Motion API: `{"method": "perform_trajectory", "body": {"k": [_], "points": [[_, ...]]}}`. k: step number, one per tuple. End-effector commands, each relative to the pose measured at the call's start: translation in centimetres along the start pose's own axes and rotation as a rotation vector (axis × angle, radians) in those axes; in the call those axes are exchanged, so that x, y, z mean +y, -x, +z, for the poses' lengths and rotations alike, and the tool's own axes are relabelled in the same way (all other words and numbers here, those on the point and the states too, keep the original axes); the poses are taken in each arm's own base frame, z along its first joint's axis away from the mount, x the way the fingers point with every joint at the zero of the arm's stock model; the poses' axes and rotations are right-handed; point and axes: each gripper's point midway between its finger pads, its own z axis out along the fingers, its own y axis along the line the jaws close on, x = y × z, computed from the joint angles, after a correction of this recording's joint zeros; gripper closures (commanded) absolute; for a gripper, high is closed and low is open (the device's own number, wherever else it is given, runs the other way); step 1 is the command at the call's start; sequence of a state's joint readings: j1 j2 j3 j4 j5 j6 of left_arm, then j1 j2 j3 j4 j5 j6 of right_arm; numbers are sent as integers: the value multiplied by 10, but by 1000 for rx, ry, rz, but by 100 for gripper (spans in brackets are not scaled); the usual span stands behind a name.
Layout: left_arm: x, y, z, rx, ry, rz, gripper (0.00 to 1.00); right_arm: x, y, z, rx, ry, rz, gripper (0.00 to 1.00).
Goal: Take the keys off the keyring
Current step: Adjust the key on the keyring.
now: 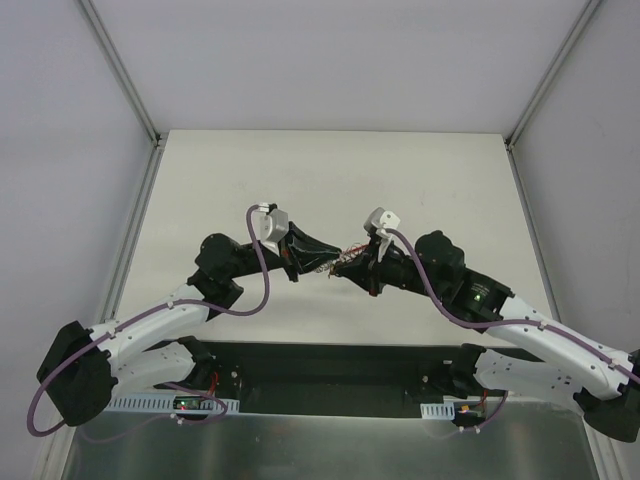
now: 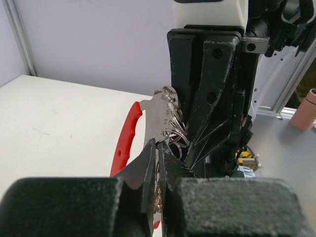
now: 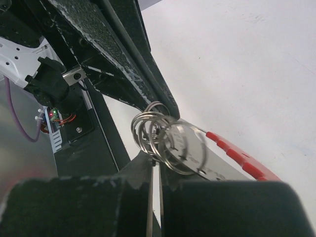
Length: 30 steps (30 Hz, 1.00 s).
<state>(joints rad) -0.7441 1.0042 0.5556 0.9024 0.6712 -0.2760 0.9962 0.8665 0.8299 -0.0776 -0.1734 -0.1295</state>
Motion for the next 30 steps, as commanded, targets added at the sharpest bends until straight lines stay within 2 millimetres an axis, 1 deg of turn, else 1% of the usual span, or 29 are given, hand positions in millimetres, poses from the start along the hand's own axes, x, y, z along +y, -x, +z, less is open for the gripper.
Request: {"method": "perform_trajectory", "body": {"k": [1,2,3,5,6,8,9,10,12,13,14,17,22,26,30], "points": [[-4,40,5,-158,-12,9,100,6,12,2,-45,30,20,99],[4,42,5,-171,32,0,100,7,13,2,-50,36,22,99],[8,38,4,-160,58,-18,100,7,12,2,-48,37,31,99],[15,39,5,-158,102,-29,100,10,11,1,-54,51,40,99],[28,31,3,-126,173,-53,100,10,8,1,-50,52,47,99],[36,30,2,-115,234,-45,100,12,6,1,-46,61,59,99],[42,32,0,-118,286,-20,100,14,9,0,-58,68,59,99],[46,23,-1,-82,316,-23,100,15,14,-1,-77,73,58,99],[48,23,-1,-61,353,13,100,16,16,-3,-84,79,58,99],[55,16,-3,-32,400,11,100,16,17,-4,-88,79,58,99],[56,18,-4,-30,419,20,100,17,18,-5,-90,82,59,99],[62,13,-4,5,471,35,100,19,19,-6,-94,88,64,99],[64,4,-5,60,513,82,100,19,21,-8,-105,91,72,99],[68,-4,-7,109,546,122,100,21,29,-14,-133,94,73,99],[67,-13,-11,174,536,187,100,19,37,-21,-159,87,76,99]]}}
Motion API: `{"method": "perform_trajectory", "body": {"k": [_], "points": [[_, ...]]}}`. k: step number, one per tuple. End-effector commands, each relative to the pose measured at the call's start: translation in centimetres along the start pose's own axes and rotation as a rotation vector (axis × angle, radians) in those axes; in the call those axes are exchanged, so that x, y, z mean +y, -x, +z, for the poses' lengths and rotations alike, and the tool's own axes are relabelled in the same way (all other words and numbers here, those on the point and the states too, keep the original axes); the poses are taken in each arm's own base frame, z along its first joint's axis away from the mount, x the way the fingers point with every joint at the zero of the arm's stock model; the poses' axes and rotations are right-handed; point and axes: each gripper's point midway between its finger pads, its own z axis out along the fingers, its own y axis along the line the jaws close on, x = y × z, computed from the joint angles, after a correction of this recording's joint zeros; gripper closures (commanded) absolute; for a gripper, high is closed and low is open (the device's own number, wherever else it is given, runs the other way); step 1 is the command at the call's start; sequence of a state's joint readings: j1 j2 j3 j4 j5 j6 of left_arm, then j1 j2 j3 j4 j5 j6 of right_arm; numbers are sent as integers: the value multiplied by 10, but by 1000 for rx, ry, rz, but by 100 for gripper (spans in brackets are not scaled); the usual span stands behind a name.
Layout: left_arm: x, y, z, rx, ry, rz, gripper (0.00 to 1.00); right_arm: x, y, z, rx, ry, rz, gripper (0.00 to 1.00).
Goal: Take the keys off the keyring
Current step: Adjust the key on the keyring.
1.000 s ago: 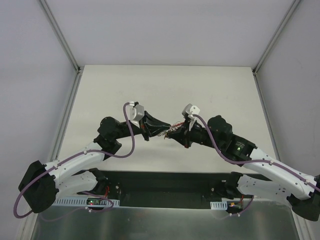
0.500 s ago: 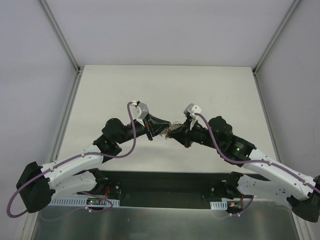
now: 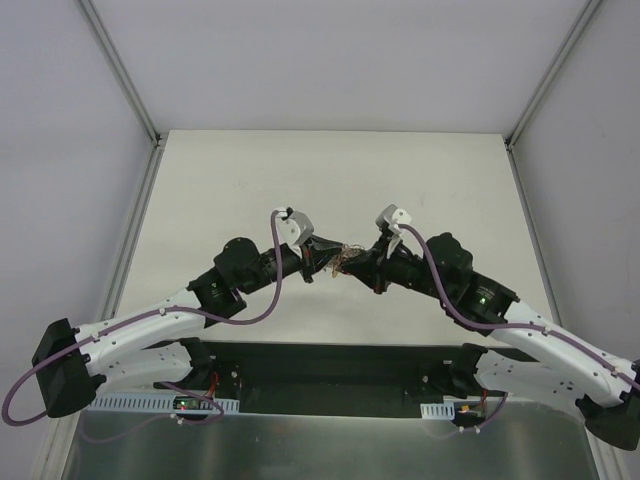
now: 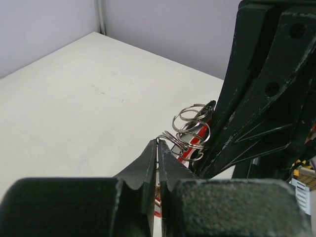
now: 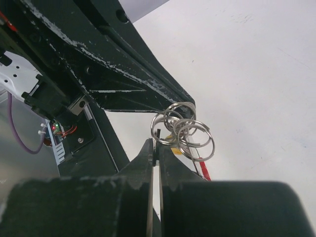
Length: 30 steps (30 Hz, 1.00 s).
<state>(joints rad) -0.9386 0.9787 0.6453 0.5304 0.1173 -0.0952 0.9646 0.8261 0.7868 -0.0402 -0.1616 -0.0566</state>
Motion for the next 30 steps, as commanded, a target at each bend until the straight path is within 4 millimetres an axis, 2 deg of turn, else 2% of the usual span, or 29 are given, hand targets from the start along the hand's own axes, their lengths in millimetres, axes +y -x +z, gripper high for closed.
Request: {"method": "perform_trajectory", "body": {"k": [1,5,6,14,17,18,19,23,24,28,30], "points": [[30,8,-3,21,139,147,100,28,33,-16,-108,124,10,99],[18,7,-6,48,55,224,100,23,40,-17,-114,108,18,99],[15,6,-7,55,32,232,100,21,33,-16,-84,100,27,99],[0,0,-17,103,-60,254,100,9,26,-15,-57,66,45,99],[-9,3,-23,116,-114,246,100,9,14,-17,-3,85,3,99],[-12,4,-25,122,-132,239,100,7,4,-19,48,86,-26,99],[-15,10,-27,113,-153,233,100,6,4,-21,57,80,-35,99],[-34,22,-42,86,-296,197,94,5,6,-28,49,79,-73,99],[-52,22,-50,79,-404,194,94,7,9,-31,39,84,-82,99],[-85,30,-71,48,-608,204,90,7,13,-34,42,82,-101,99],[-97,29,-79,45,-693,208,83,8,16,-36,40,81,-104,99]]}}
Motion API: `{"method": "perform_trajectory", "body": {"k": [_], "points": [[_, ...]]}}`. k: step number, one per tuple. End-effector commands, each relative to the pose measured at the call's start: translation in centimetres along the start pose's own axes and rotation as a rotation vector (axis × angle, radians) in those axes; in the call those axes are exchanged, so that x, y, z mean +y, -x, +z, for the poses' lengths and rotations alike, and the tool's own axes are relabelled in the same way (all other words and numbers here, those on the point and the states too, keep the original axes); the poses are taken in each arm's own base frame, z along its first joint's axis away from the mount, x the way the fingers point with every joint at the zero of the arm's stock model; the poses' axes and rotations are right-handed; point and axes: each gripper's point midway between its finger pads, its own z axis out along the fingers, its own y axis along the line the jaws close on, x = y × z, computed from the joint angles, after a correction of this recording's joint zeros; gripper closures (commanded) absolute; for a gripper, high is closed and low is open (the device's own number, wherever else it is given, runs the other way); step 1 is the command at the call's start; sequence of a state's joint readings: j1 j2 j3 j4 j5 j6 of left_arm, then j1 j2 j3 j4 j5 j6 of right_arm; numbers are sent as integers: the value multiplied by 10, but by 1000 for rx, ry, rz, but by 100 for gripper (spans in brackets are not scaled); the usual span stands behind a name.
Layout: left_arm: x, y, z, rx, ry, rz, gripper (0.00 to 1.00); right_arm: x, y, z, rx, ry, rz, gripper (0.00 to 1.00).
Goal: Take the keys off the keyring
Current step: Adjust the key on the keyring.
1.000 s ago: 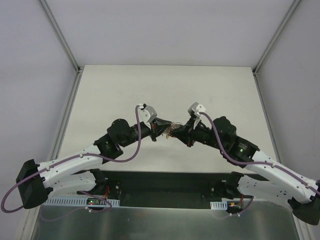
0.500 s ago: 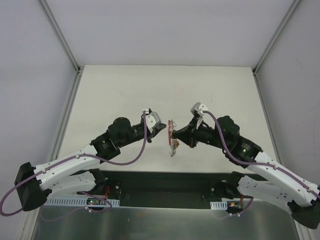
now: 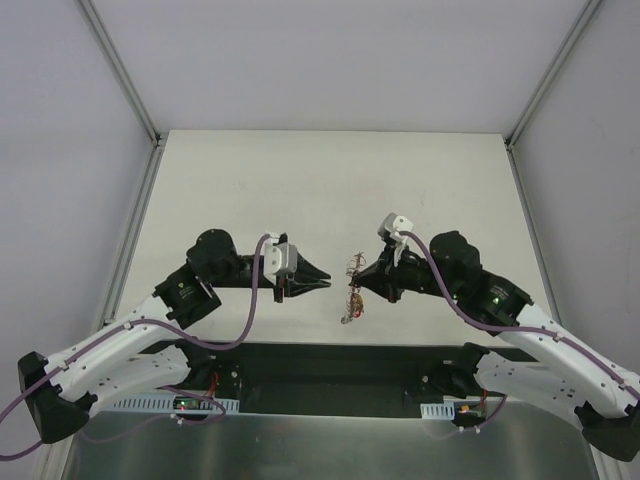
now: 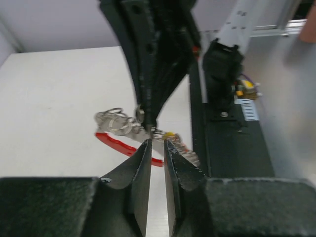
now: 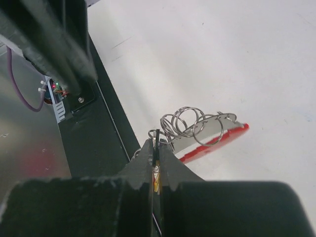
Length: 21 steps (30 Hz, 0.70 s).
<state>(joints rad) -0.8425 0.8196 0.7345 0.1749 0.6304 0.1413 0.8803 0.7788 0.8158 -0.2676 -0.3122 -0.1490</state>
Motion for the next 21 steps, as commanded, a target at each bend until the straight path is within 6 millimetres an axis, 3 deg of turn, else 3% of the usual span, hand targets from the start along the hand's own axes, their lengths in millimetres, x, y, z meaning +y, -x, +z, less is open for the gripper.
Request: {"method": "perform_trajectory", "body": {"k": [1,6,16,21], "points": [[-56,28,-11,-80,-331,45,82,11,42,-15,-106,30,-73,99],[-55,18,-5,-60,-354,35,78,15,46,-17,-113,45,-78,99],[-19,15,17,-44,-229,103,68,22,49,-23,-118,80,-115,99],[-22,16,21,-48,-281,121,67,28,50,-29,-107,107,-134,99]]}}
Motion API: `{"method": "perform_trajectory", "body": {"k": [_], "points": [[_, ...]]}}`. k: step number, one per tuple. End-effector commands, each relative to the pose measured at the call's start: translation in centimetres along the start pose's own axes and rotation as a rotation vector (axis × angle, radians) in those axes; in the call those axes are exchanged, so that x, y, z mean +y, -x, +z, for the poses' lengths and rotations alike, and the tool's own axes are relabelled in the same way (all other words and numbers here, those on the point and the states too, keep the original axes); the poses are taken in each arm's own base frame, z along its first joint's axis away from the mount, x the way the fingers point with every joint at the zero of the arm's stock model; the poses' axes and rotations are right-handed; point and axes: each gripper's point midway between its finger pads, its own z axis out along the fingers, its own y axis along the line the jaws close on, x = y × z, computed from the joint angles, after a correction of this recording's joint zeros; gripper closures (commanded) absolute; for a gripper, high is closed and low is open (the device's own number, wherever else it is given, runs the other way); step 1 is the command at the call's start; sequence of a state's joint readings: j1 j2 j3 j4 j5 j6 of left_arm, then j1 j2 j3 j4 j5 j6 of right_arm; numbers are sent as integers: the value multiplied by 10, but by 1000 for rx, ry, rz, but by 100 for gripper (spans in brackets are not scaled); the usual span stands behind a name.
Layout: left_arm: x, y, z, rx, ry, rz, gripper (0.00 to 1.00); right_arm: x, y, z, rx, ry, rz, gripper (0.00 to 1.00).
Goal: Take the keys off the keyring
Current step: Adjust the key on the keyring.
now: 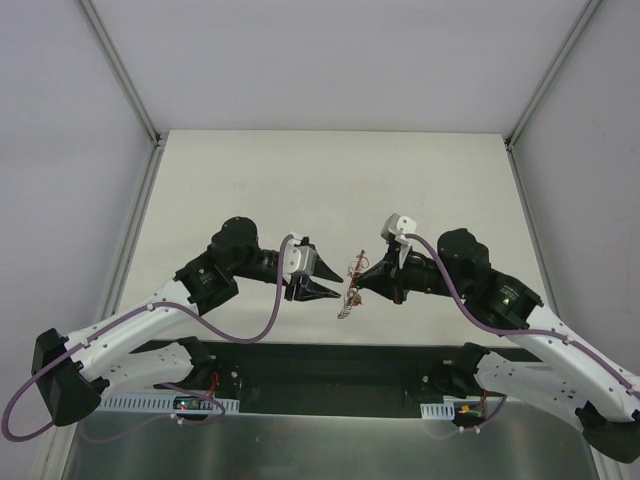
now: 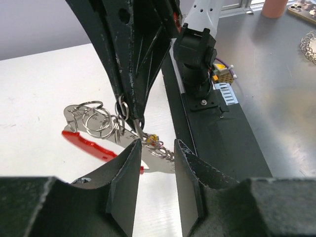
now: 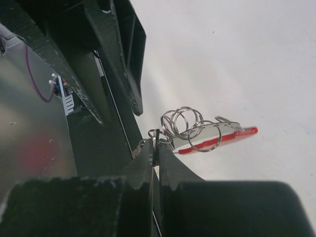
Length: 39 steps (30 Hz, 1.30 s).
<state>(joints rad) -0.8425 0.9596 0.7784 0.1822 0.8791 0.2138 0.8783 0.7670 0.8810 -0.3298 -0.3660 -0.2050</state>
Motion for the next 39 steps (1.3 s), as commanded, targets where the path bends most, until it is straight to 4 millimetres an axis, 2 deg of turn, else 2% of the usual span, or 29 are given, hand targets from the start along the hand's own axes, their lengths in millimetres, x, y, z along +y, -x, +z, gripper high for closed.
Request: {"method": "perform_trajectory", "body": {"k": [1,10,25,30,34,39], "points": [[4,29,2,-62,-39,120,67,15,37,-17,-101,53,-82,99],[-5,36,2,-90,-84,145,67,27,39,-20,-107,117,-108,99],[-37,49,-4,-163,-238,139,67,31,43,-21,-114,139,-104,99],[-33,43,1,-149,-242,101,67,31,43,-20,-115,141,-102,99],[-19,33,9,-124,-183,55,66,32,44,-21,-120,141,-104,99],[-15,24,14,-106,-178,22,67,32,44,-23,-123,135,-105,99]]}}
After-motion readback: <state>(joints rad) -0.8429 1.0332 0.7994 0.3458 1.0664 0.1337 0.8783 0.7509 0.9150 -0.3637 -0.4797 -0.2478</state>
